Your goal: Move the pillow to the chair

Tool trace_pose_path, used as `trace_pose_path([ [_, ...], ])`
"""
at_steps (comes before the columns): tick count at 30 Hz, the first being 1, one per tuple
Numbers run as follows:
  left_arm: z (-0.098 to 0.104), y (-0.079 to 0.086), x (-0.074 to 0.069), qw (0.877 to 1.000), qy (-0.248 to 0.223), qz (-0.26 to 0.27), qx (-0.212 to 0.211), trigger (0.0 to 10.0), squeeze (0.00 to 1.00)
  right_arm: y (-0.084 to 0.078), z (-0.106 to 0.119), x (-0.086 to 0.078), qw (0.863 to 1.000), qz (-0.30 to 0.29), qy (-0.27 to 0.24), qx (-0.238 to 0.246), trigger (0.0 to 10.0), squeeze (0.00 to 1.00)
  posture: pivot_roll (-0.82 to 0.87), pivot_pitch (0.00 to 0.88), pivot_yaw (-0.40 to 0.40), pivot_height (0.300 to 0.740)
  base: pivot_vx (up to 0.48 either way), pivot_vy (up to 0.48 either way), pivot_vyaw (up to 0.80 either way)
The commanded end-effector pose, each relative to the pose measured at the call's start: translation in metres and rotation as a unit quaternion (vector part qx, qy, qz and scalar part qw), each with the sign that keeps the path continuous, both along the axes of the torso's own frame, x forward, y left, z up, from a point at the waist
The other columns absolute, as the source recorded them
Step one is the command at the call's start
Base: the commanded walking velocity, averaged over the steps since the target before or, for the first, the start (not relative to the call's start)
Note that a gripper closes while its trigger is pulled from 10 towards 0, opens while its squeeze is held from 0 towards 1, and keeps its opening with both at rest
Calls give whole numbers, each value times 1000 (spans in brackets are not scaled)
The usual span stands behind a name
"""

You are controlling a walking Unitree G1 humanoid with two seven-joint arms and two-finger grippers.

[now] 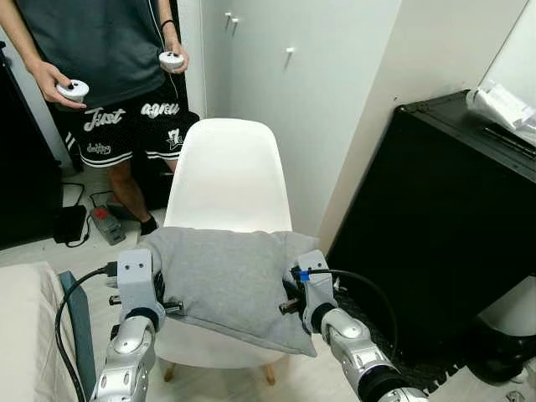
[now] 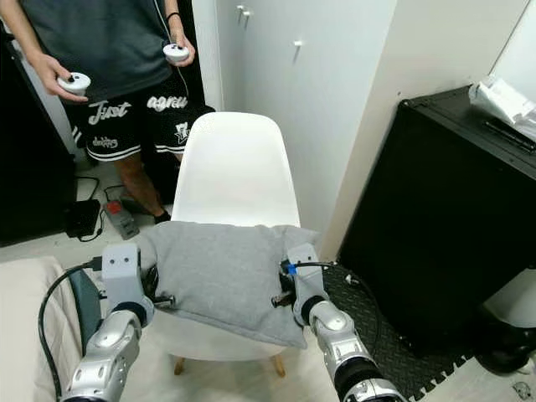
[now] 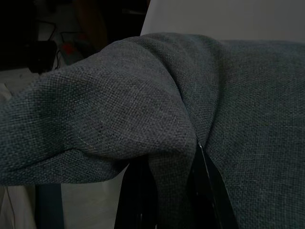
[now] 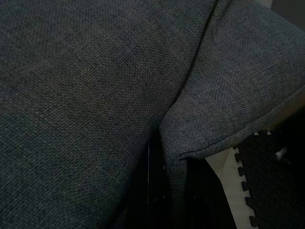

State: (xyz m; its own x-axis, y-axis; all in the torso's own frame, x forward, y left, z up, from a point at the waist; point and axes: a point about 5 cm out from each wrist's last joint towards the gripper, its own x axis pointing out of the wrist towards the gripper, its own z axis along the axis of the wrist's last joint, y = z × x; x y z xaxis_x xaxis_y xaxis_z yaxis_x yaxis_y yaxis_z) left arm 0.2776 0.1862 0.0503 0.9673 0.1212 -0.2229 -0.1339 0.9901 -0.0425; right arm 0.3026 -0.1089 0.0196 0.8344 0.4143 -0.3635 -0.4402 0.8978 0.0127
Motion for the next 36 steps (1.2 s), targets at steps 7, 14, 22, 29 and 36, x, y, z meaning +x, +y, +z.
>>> trace_pose_path([
  [7, 4, -5, 3, 1000, -10, -10, 2, 10000, 0, 9, 4, 3, 1000, 24, -5, -3, 10000, 0, 71, 80, -67, 740, 0, 0, 0],
  [14, 4, -8, 2, 1000, -3, -24, 7, 10000, 0, 10, 4, 3, 1000, 24, -4, -3, 10000, 0, 68, 81, -61, 740, 0, -206, 0],
  [22, 4, -8, 4, 1000, -4, -22, 0, 10000, 0, 7, 2, 1, 1000, 19, -1, -4, 10000, 0, 62, 84, -50, 740, 0, -229, 0],
  [29, 3, -7, 3, 1000, -2, -24, 2, 10000, 0, 7, 1, 0, 1000, 19, 1, -3, 10000, 0, 64, 86, -49, 740, 0, 0, 0],
  [36, 3, -8, 1, 1000, -3, -25, 0, 10000, 0, 7, 0, -1, 1000, 20, 2, -3, 10000, 0, 63, 88, -50, 740, 0, 0, 0],
])
